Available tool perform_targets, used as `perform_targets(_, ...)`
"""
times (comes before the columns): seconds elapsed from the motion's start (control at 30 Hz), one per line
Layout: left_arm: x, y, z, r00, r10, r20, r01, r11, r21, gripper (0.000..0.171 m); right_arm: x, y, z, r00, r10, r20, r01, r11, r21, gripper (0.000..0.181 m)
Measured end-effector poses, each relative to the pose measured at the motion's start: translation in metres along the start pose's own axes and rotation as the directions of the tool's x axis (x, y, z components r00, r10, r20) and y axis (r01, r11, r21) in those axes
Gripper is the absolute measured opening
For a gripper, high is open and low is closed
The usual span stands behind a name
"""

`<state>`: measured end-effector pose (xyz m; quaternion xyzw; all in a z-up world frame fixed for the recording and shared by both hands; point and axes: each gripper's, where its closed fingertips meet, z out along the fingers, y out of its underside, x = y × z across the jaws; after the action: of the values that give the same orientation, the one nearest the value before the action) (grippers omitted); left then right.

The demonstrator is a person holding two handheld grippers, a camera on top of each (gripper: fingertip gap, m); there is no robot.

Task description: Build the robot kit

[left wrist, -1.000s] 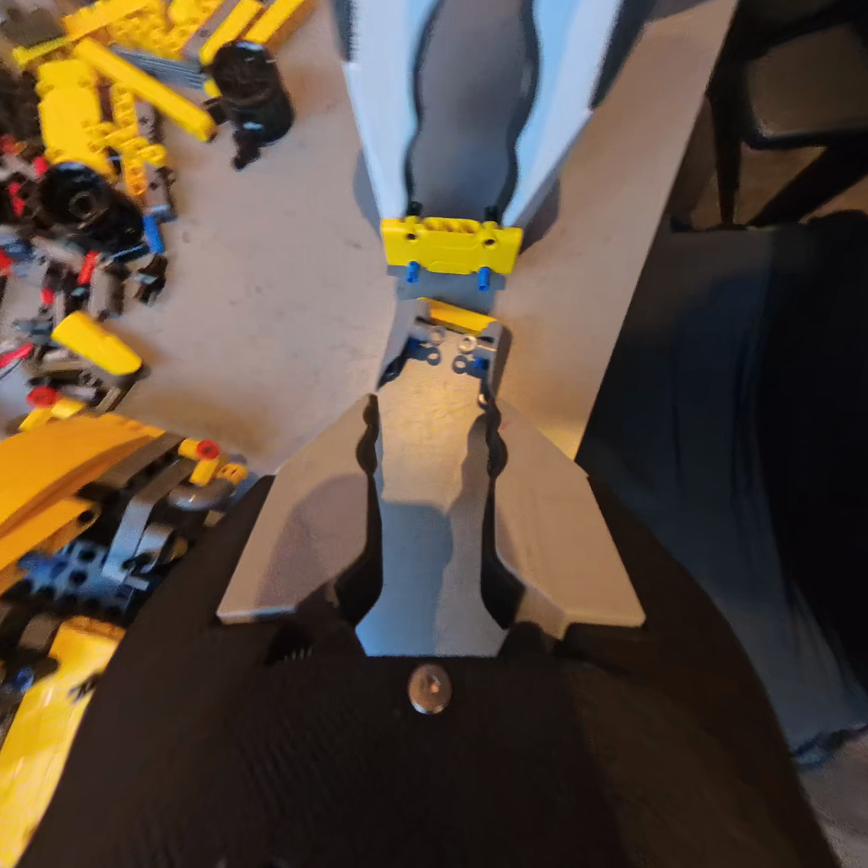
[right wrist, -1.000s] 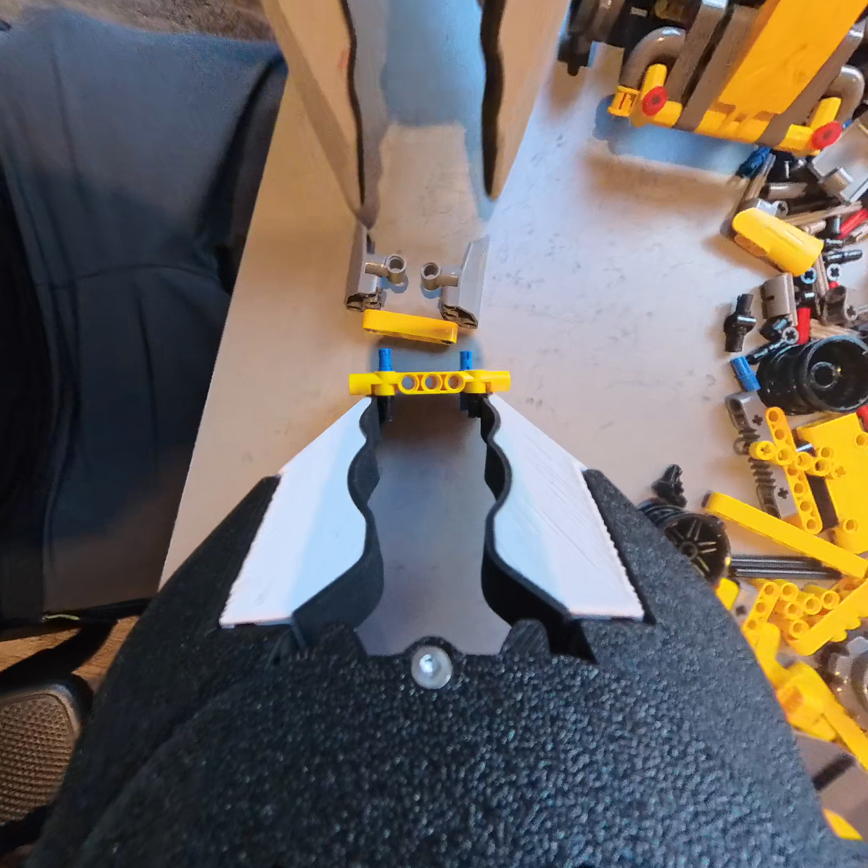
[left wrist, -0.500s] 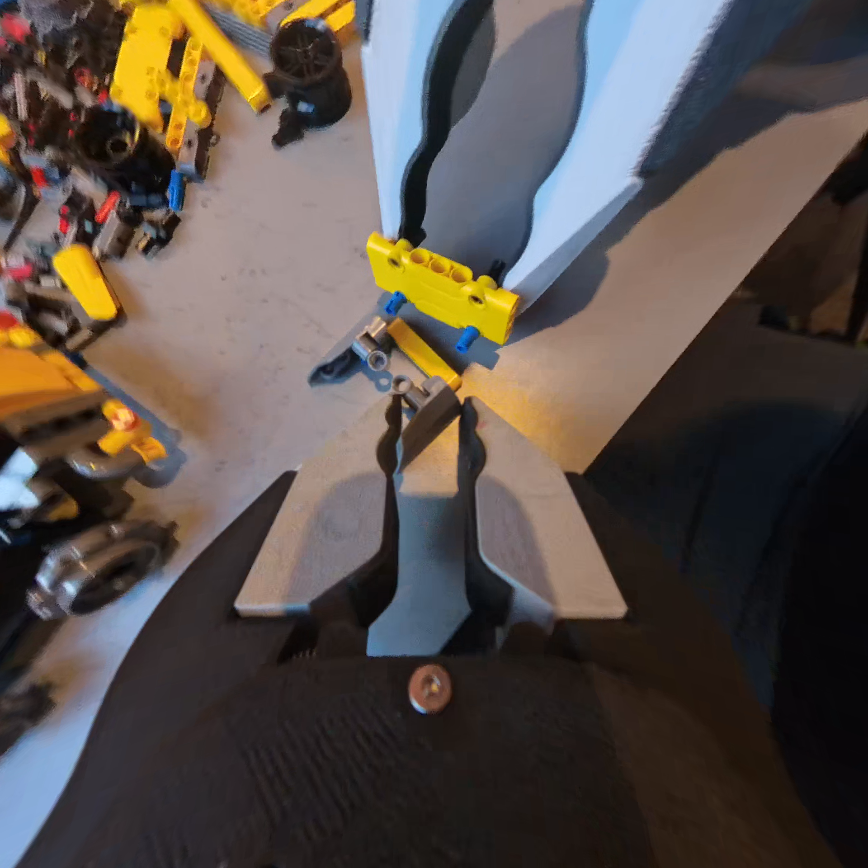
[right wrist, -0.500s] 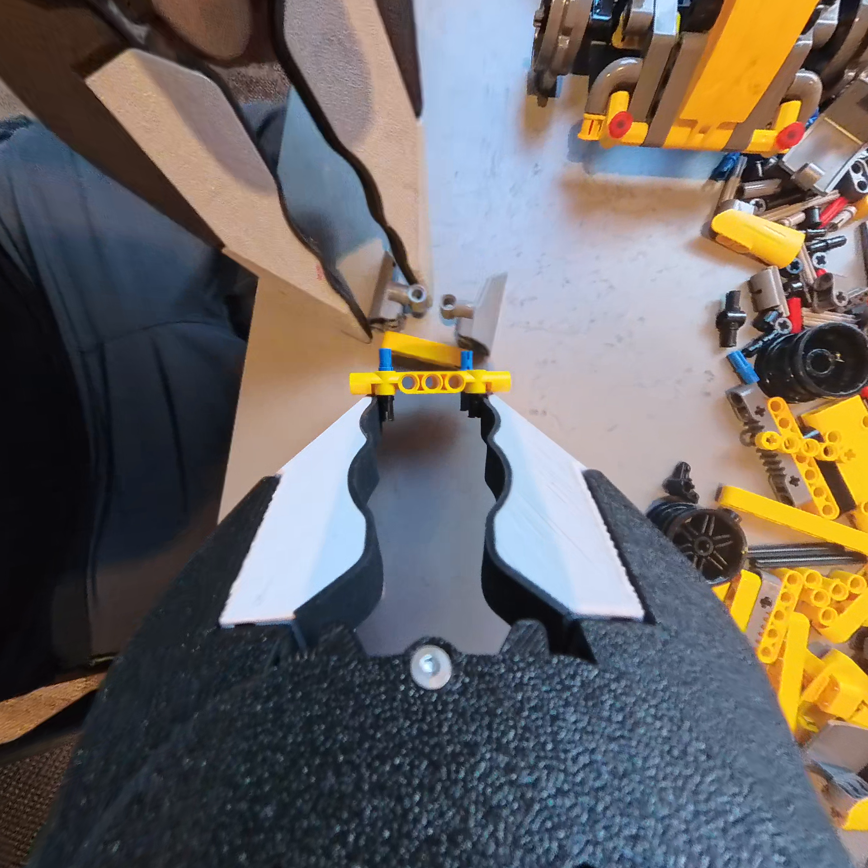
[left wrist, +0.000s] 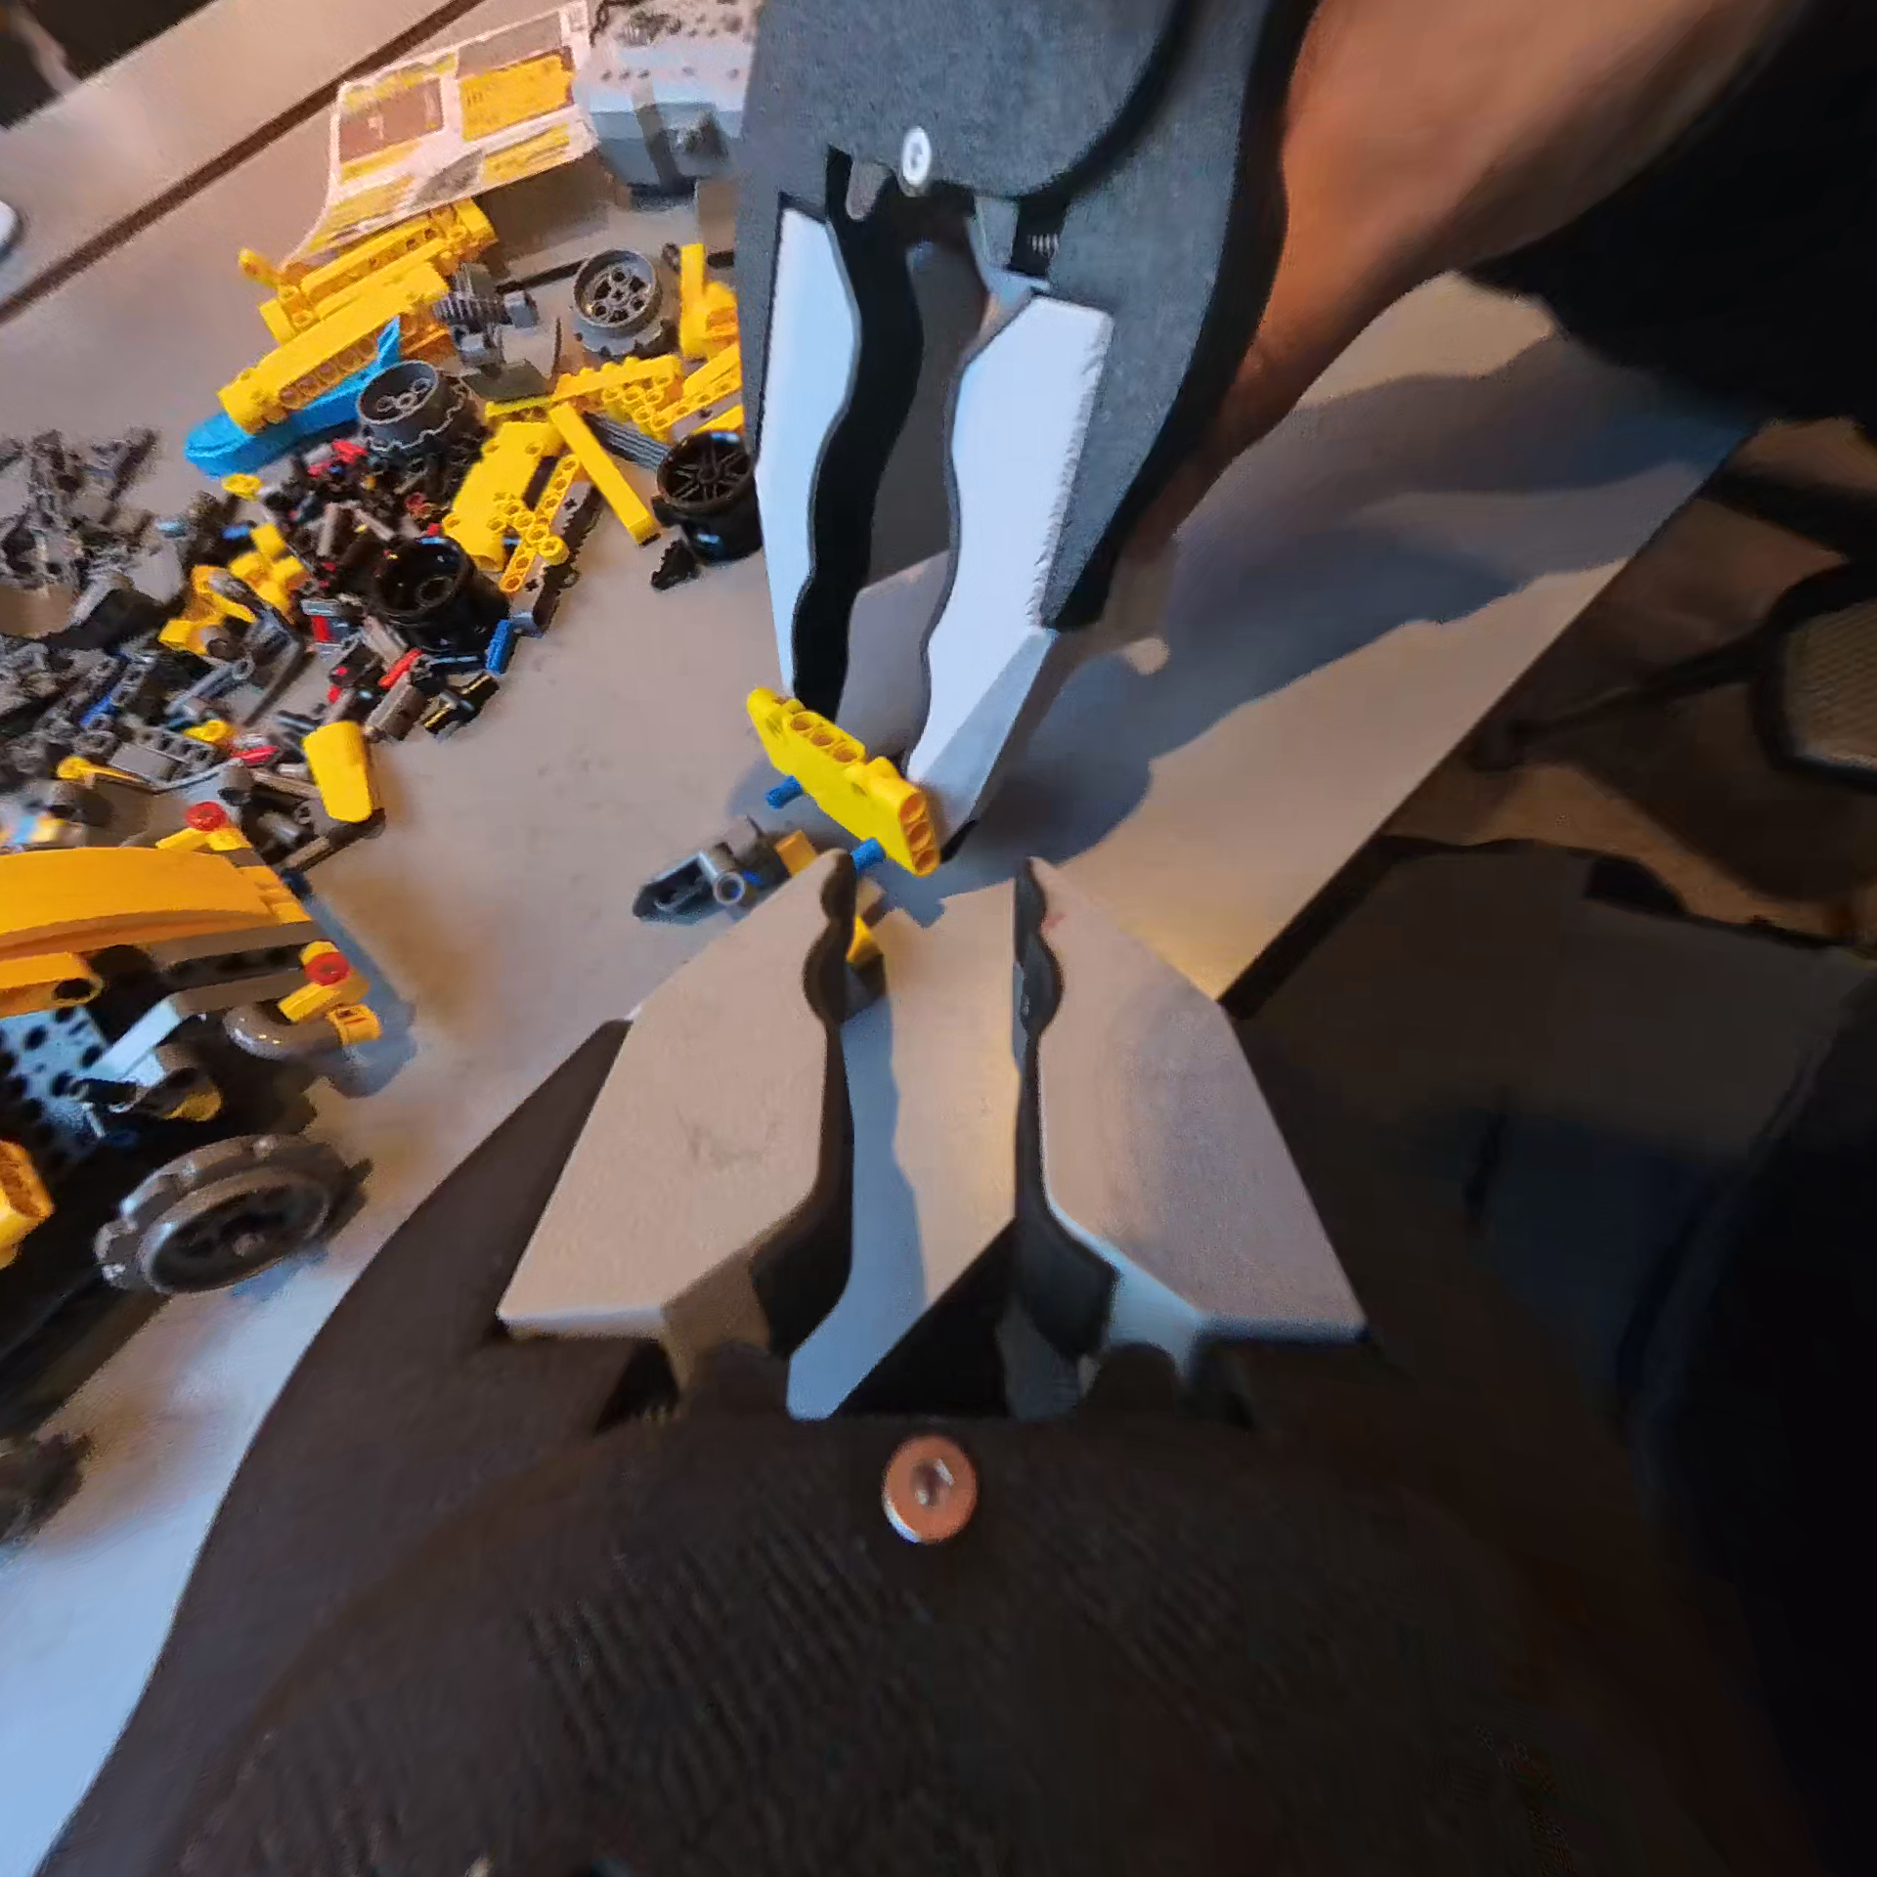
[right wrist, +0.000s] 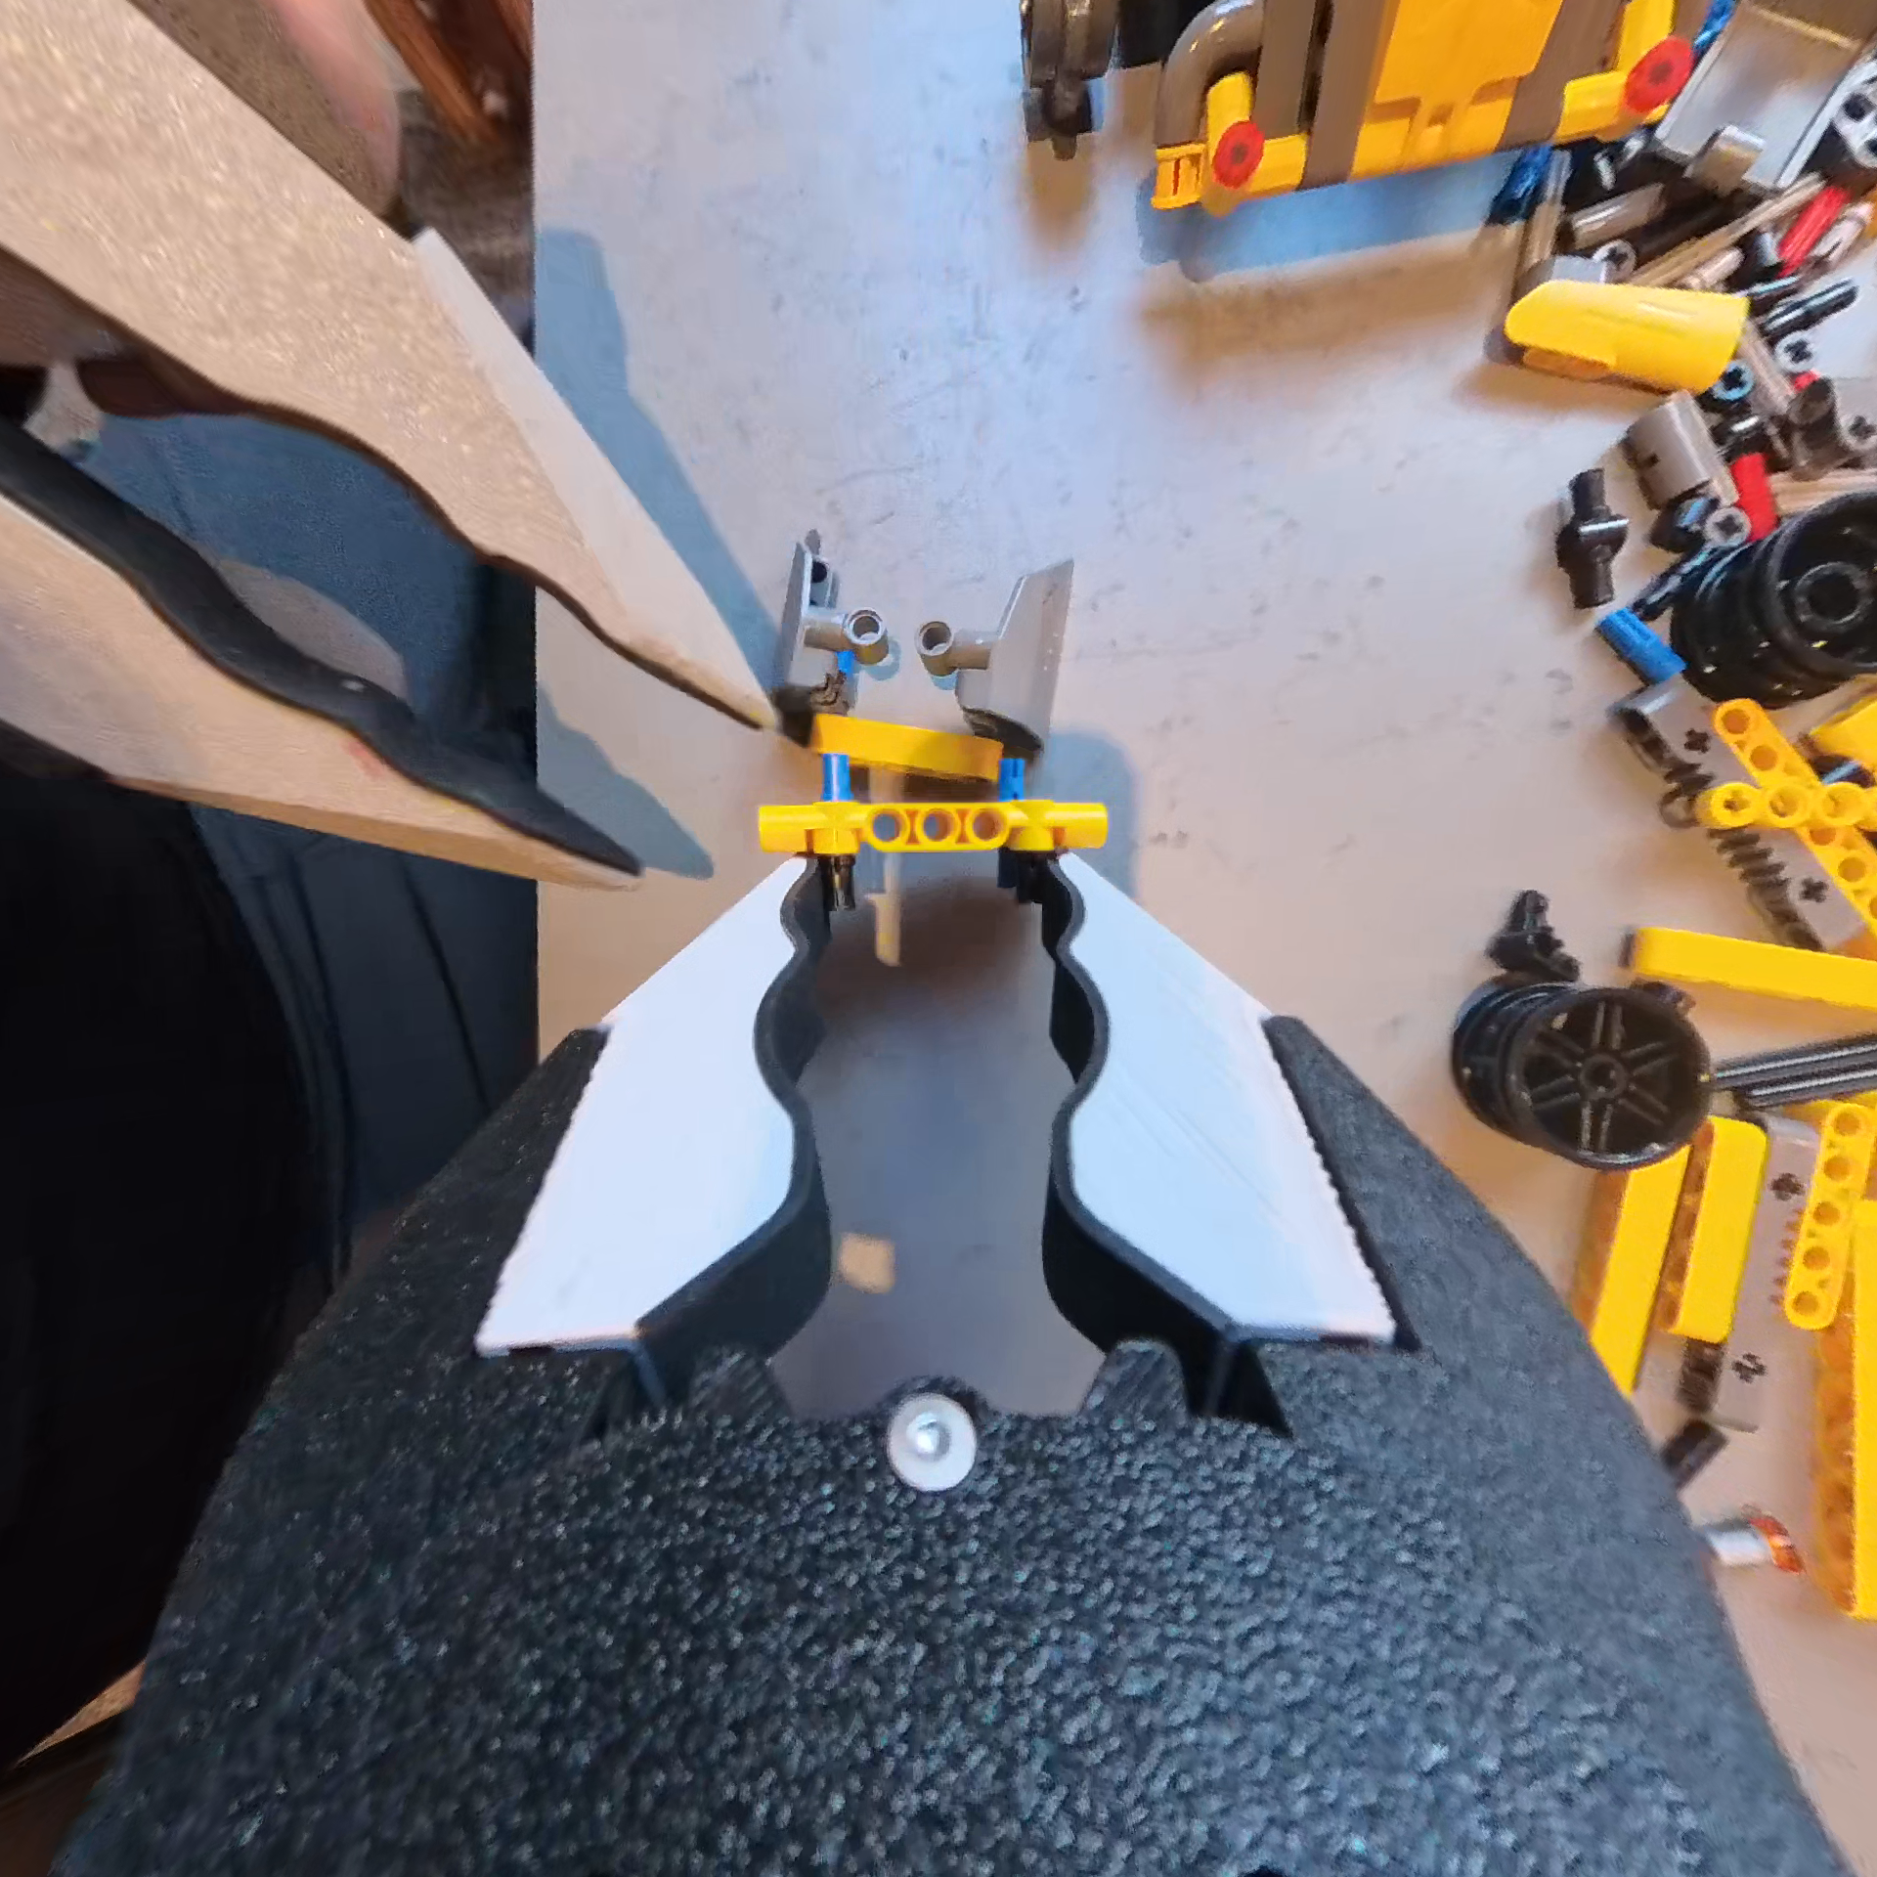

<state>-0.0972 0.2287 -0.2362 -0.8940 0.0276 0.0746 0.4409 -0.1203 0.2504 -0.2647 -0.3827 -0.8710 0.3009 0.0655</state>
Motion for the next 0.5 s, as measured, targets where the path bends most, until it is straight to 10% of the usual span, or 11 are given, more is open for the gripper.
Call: perform_targets(0.5, -0.021, -0.022, 0.011, 0.922, -0.37, -0.119, 0.377, 0.925, 0.044, 0.028, 0.0, -0.005, -0.003, 0.933, -0.249, -0.259, 0.246, 0.968, -0.046, 0.042)
